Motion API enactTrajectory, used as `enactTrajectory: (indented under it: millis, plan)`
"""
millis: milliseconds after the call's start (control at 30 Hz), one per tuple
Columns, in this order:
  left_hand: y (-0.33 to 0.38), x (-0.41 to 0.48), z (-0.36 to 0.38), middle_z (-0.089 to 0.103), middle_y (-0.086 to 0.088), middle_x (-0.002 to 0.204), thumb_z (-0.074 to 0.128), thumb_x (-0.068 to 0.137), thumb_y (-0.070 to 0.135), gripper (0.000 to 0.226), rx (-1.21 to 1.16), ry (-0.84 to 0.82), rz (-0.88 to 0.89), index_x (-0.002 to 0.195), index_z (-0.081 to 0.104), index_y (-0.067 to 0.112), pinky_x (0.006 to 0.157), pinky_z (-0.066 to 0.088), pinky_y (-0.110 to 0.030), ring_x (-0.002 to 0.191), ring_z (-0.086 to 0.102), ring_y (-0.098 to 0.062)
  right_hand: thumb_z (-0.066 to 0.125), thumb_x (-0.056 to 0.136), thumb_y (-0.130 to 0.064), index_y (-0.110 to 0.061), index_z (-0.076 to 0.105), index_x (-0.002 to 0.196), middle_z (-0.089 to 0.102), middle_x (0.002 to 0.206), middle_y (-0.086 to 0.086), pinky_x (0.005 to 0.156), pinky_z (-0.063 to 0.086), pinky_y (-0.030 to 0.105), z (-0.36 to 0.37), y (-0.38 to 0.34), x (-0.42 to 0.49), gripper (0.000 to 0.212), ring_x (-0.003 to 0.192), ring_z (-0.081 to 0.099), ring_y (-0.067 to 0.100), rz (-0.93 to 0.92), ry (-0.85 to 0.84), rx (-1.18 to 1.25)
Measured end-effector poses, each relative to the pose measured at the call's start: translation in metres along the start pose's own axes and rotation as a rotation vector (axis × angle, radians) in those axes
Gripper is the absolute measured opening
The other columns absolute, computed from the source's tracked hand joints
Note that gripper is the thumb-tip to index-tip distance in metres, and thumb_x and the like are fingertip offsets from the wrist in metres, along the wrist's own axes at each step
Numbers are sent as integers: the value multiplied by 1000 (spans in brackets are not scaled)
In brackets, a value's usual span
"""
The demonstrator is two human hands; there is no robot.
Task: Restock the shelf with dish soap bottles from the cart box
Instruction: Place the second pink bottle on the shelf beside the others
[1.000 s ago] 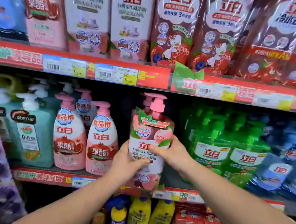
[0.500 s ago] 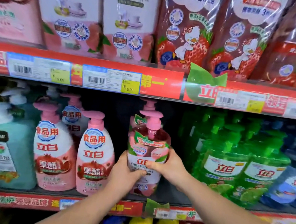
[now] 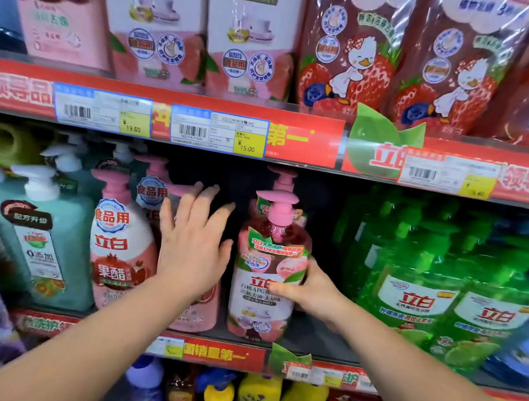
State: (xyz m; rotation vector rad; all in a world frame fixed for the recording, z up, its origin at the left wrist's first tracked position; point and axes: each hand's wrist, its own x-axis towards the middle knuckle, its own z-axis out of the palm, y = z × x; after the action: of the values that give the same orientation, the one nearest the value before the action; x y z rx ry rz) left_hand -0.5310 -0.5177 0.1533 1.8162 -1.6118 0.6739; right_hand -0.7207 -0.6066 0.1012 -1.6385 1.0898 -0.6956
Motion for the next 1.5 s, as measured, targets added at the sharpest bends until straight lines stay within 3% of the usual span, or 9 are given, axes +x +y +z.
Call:
enactTrajectory:
  millis: [67,167,400,533,700,767,900,1167,1500]
  plan:
    - [-5,-4,5,59,-16,124,82,51,12,62,116,-28,92,110,66,9,93,37,-65,124,41,-41,84,66,-16,-19,38,131,64,118,3,92,53,37,1,0,0,80,105,63,17,-3,-2,2]
    - [-9,-7,11,64,-14,115,75,54,6,57,157,2,125,110,65,5,89,40,-66,122,30,-35,83,68,-13,-19,37,130,64,106,-6,71,53,14,3,0,-2,77,93,63,5,-17,-11,11]
    - [-11,-8,8,67,-10,110,81,49,8,60,222,-71,123,108,68,9,87,41,-67,120,29,-38,83,68,-14,-17,37,132,63,105,-7,70,48,12,5,-1,-3,79,90,61,3,-21,12,-38]
    - [-9,-8,3,67,-10,112,82,49,15,54,284,-144,137,102,70,11,87,40,-68,123,33,-44,84,67,-21,-16,40,130,62,113,-3,80,47,20,4,-8,-7,77,98,60,11,-19,18,-156]
    - [-2,-9,-6,41,-16,144,71,69,35,55,325,-250,95,120,60,16,105,19,-67,136,25,-46,82,69,-25,-22,45,116,61,113,-4,86,44,23,1,-25,-30,60,104,59,12,-66,59,-275]
    - [3,-13,-14,35,-19,147,71,70,37,60,318,-240,87,124,57,15,107,17,-65,138,21,-46,78,73,-31,-21,41,126,55,117,-4,87,41,23,-3,-29,-49,66,114,55,16,-107,74,-386]
    - [13,-34,-25,9,-13,157,53,84,44,66,270,-325,80,142,33,19,114,4,-55,144,-2,-38,65,81,-48,-21,15,149,23,154,5,112,30,41,-12,-30,-88,88,141,25,28,-149,68,-822]
    - [13,-119,-67,32,-7,147,46,84,54,69,291,-594,-17,141,28,18,111,23,-45,136,26,-27,53,86,-56,-25,5,151,1,161,-2,116,10,54,13,-15,-140,86,147,-2,30,-225,-79,-1175]
    - [-44,-209,-123,33,-6,146,47,84,57,71,357,-725,-174,141,27,19,110,23,-45,136,27,-28,55,85,-53,-25,9,150,7,160,-2,115,12,54,101,-17,-173,85,147,4,30,-267,-214,-1217]
